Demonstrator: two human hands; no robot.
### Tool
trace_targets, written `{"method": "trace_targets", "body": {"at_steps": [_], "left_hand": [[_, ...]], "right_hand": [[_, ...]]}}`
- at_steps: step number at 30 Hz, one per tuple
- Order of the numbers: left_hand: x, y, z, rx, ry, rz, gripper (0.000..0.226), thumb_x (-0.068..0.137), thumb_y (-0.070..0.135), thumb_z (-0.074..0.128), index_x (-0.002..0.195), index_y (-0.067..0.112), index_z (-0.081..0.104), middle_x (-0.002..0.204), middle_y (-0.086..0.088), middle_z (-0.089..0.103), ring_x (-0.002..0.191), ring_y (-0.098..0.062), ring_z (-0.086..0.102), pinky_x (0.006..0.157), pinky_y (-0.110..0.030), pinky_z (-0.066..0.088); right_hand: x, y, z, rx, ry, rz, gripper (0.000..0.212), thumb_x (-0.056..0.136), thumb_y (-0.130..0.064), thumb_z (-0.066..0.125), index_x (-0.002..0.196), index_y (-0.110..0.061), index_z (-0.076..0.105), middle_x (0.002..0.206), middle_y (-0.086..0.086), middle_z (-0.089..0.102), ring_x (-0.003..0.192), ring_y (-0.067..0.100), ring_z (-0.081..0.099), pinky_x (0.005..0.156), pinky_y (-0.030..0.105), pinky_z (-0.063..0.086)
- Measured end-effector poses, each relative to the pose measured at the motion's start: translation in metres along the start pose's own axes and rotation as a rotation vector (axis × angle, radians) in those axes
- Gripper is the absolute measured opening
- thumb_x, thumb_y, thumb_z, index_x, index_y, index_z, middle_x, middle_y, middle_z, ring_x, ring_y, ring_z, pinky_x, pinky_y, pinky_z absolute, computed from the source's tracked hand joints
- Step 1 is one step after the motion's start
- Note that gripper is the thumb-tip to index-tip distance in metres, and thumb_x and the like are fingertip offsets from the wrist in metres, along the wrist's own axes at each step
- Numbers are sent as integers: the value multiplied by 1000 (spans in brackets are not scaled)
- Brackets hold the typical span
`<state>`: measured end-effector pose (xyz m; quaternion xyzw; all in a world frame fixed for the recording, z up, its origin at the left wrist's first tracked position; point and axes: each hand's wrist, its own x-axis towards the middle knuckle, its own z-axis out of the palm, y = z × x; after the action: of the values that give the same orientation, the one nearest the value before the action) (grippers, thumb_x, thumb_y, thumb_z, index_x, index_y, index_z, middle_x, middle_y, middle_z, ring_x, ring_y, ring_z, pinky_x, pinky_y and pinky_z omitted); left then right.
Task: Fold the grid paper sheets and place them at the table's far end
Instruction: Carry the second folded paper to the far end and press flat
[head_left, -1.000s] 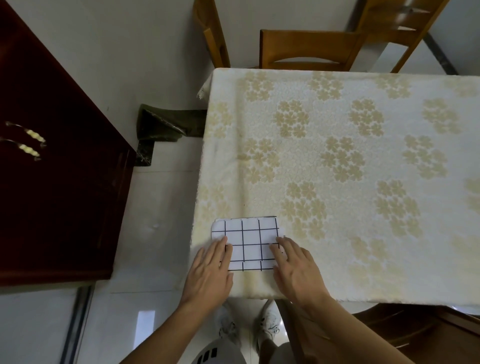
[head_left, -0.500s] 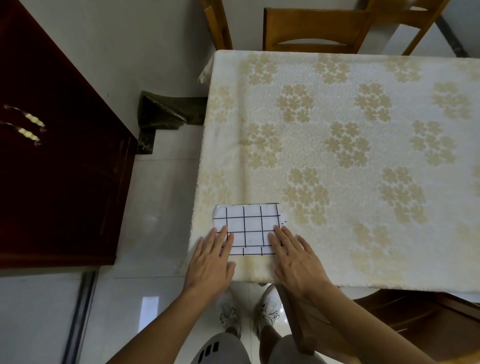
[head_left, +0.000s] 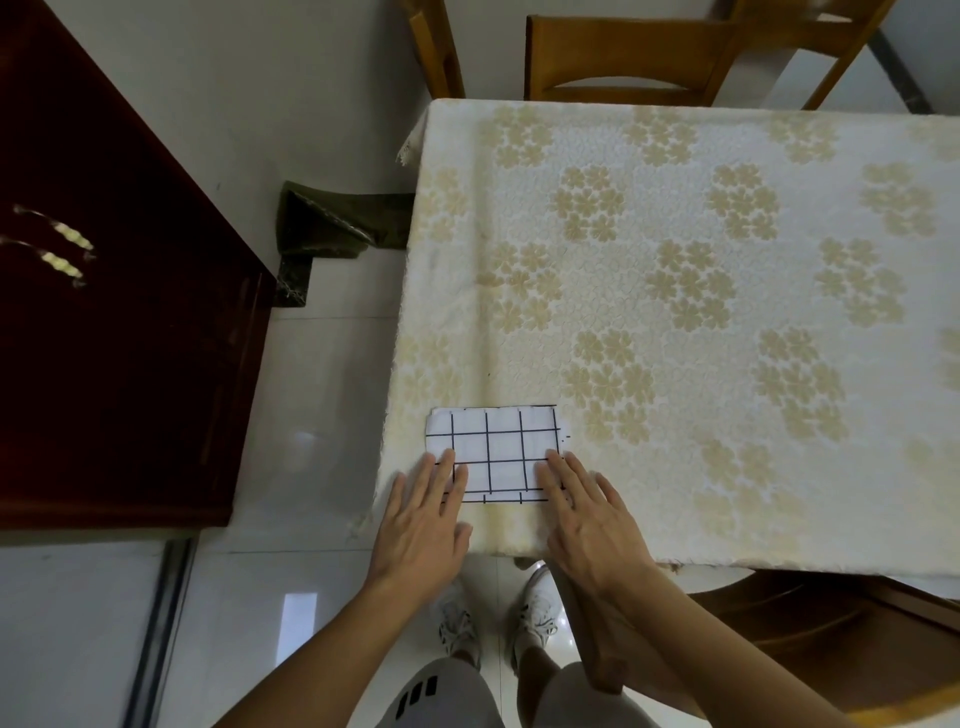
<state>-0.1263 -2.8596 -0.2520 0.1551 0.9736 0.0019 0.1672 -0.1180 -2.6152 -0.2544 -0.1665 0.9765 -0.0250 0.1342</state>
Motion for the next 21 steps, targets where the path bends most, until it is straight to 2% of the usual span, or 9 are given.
{"method": "trace_targets", "body": {"at_steps": [2, 6, 9, 11, 14, 18, 21], "left_hand": [[-3, 2, 0, -3, 10, 27, 66, 92, 45, 33, 150, 13, 34, 159, -12, 28, 146, -31, 27, 110, -51, 20], [-7, 4, 7, 2, -37, 32, 66, 93, 48, 31, 149, 14, 38, 158, -11, 31, 145, -28, 31, 109, -49, 20], [-9, 4, 10, -2, -41, 33, 66, 93, 48, 31, 149, 14, 37, 158, -10, 30, 145, -28, 30, 109, -48, 19], [-10, 4, 12, -7, -36, 36, 66, 93, 48, 31, 150, 15, 36, 159, -9, 28, 145, -27, 29, 109, -48, 19], [-11, 3, 12, -9, -33, 42, 66, 92, 47, 31, 149, 15, 38, 159, -9, 29, 145, -27, 30, 109, -48, 20], [-12, 3, 13, -10, -27, 48, 66, 92, 47, 32, 150, 15, 38, 159, -9, 29, 145, -27, 30, 108, -49, 20], [-14, 5, 10, -11, -11, 45, 66, 92, 47, 33, 149, 15, 39, 159, -10, 29, 145, -28, 31, 108, -50, 20]], "right_hand": [[-1, -1, -1, -5, -6, 16, 75, 85, -38, 41, 153, -8, 31, 160, 14, 28, 147, 30, 28, 112, 47, 34], [-3, -1, 6, 6, -68, 51, 78, 82, -44, 45, 149, -5, 36, 155, 15, 36, 142, 30, 37, 105, 49, 45], [-6, 0, 13, 3, -72, 37, 90, 79, -50, 62, 151, -6, 32, 157, 15, 34, 144, 30, 34, 108, 49, 39], [-9, 1, 15, -5, -54, 32, 94, 78, -53, 67, 151, -6, 33, 157, 15, 34, 144, 31, 34, 108, 49, 35], [-11, 1, 15, -15, -45, 35, 94, 79, -56, 66, 152, -7, 32, 158, 14, 32, 145, 31, 32, 109, 49, 33], [-14, 2, 19, 1, -66, 38, 90, 87, -58, 55, 155, -10, 19, 162, 12, 20, 148, 31, 22, 113, 49, 28], [-15, 1, 17, -1, -52, 50, 91, 84, -58, 58, 154, -10, 23, 160, 13, 27, 146, 32, 28, 110, 50, 37]]}}
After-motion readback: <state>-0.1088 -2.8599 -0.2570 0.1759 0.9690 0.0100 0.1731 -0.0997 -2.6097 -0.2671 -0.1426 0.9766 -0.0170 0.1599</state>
